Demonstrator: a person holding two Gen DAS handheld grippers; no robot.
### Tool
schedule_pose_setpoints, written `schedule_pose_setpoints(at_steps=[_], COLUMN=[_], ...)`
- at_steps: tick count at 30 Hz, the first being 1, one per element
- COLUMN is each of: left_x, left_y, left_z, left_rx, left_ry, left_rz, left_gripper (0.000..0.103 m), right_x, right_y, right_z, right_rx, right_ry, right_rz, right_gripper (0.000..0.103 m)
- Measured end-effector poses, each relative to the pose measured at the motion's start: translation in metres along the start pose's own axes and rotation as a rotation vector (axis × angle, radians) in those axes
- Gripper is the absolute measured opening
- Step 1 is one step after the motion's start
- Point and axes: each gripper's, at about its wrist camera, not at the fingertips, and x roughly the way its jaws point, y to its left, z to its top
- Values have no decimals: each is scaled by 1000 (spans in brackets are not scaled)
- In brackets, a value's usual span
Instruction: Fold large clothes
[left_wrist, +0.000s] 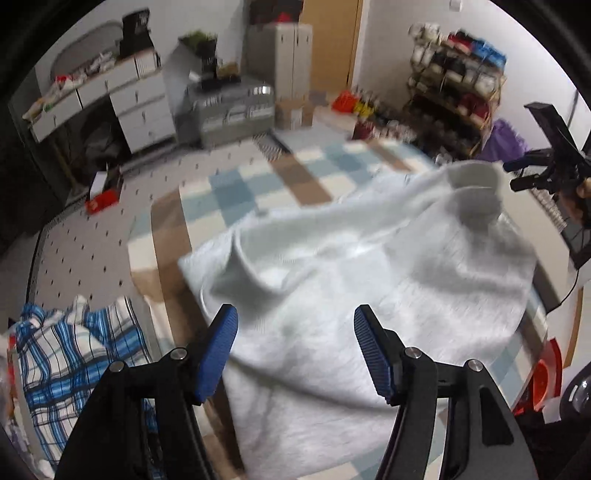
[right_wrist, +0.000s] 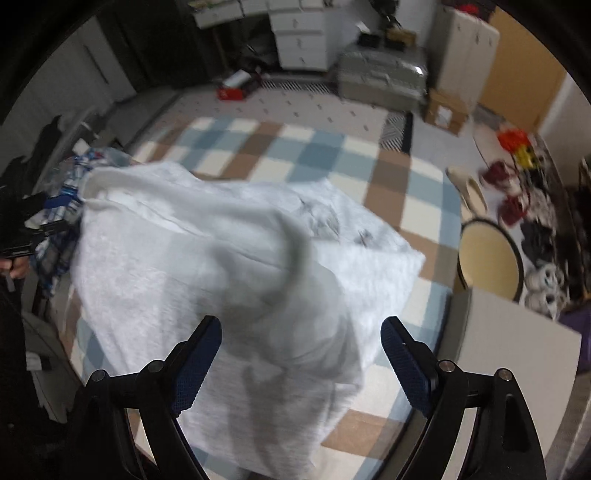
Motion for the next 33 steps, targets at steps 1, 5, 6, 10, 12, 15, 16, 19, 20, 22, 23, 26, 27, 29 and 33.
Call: schedule_pose_setpoints(at_steps=[1,5,6,10,12,15,16,19,20,22,23,26,27,29,33], left_x=[-1,24,31,57,70,78,78,75,76,79,80,90,93,95,94], left_y=[3,23,25,22,18,15,14,13,12,18,23,35,38,37,24], left_z=[-1,-15,-20,-33,-31,-22,-19,-12,-8,-4,1,8,9,6,0], left_rx=[-11,-101,-112,-71,-32,-22,-13,28,45,30,2,-68,-90,-113,-40], left_ry=[-21,-8,9,60,84,75,56,-16,-34,-47,-64,-55,-46,-36,-26], left_rz=[8,8,10,54,91,122,121,174,198,208,217,202,187,153,99], left_gripper=[61,61,61,61,61,61,61,57,46,38,37,37,37,39,63], right_x=[-7,-6,-2,32,52,76,82,88,88,78,69,79,92,105,98], right_y=[-3,-31,-35,-38,-30,-18,-16,-20,-26,-39,-49,-87,-102,-112,-109], right_z=[-3,-32,-37,-58,-58,-49,-45,-37,-35,-35,-35,-39,-43,-50,-58], right_rx=[3,110,134,159,133,87,70,60,80,123,161,367,463,525,495], right_ry=[-39,-149,-154,-132,-113,-85,-88,-104,-115,-192,-255,-228,-168,-111,-170], right_rz=[2,37,53,80,70,26,8,11,33,65,74,147,119,76,136], right_gripper=[95,98,98,98,98,96,92,38,29,10,8,12,27,49,68])
